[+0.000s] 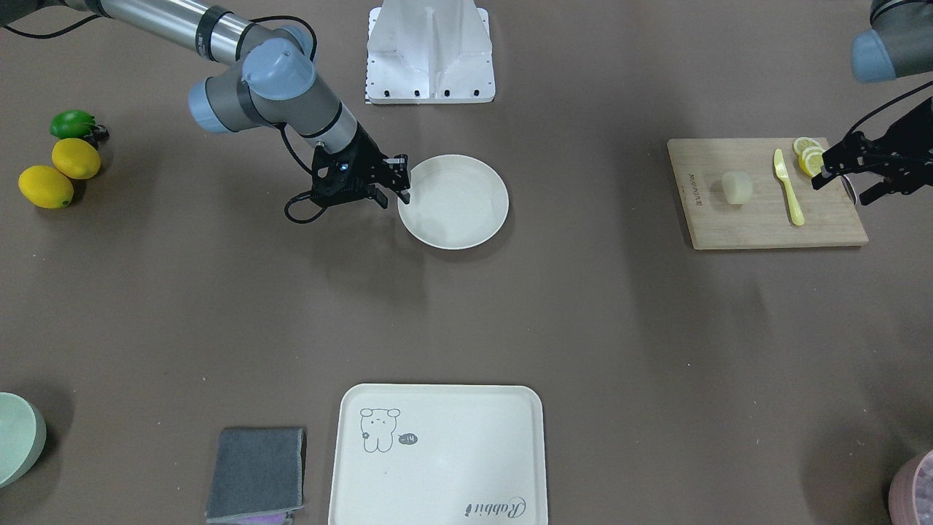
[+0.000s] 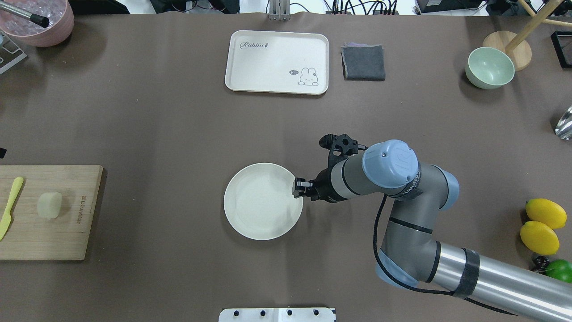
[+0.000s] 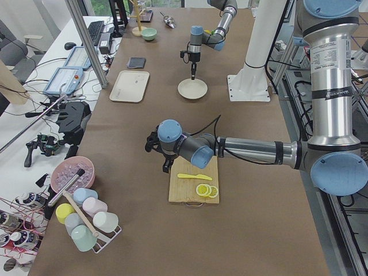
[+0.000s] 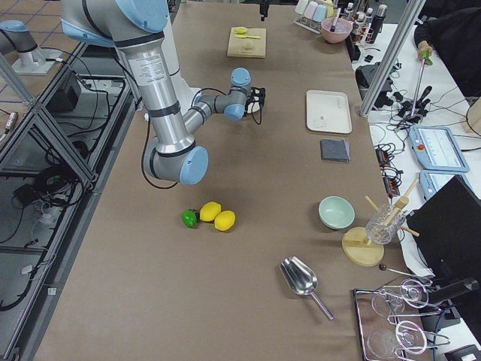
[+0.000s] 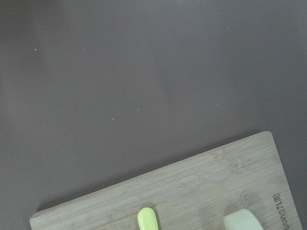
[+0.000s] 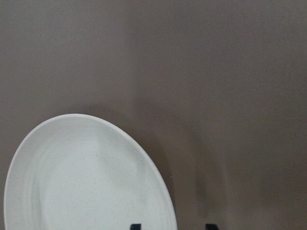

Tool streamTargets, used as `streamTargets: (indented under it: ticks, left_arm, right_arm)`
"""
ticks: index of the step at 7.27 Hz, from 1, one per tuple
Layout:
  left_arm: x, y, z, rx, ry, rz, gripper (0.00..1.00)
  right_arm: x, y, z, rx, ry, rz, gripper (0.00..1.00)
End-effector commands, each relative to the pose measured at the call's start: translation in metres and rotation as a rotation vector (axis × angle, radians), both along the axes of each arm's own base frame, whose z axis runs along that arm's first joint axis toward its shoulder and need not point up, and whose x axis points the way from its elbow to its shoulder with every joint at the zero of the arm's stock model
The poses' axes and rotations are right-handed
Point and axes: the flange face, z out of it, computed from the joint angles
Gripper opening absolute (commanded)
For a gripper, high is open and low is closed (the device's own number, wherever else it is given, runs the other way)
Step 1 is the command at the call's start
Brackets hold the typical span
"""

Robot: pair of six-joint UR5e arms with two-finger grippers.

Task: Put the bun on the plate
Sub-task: 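Lift the right gripper off the plate while the left gripper reaches the bun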

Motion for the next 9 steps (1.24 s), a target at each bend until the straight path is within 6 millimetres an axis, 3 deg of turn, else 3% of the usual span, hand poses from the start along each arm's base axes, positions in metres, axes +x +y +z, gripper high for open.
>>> streamTargets:
  ticks: [1,3,4,5,7,8,9]
  left_arm:
    - [0.04,0.011,-0.004,-0.168,0.004,-0.032,0.97]
    - [0.077,0.034,0.012,-0.152,-0.075,-0.021,0.97]
    - [0.083,0.05,0.02,-0.151,-0.068,-0.033,0.97]
    - [0.097,0.059,0.018,-0.163,-0.056,-0.024,0.97]
    - [0.145,0.075,0.018,-0.119,-0.118,-0.005,0.97]
    - [0.15,0.077,0.019,-0.102,-0.136,-0.015,0.97]
    - [0.15,0.078,0.02,-0.102,-0.138,-0.013,0.77]
  right_arm:
    - [0.034,-0.016,-0.015,-0.032,0.016,0.003,1.0]
    - [0.043,-0.022,-0.013,-0.034,0.017,0.019,1.0]
    - [0.043,-0.024,-0.01,-0.035,0.022,0.02,1.0]
    - [0.044,-0.024,-0.01,-0.035,0.022,0.022,1.0]
    - [0.047,-0.024,-0.001,-0.038,0.03,0.022,1.0]
    - [0.047,-0.024,0.0,-0.038,0.03,0.022,1.0]
    - [0.048,-0.024,0.001,-0.038,0.032,0.023,1.0]
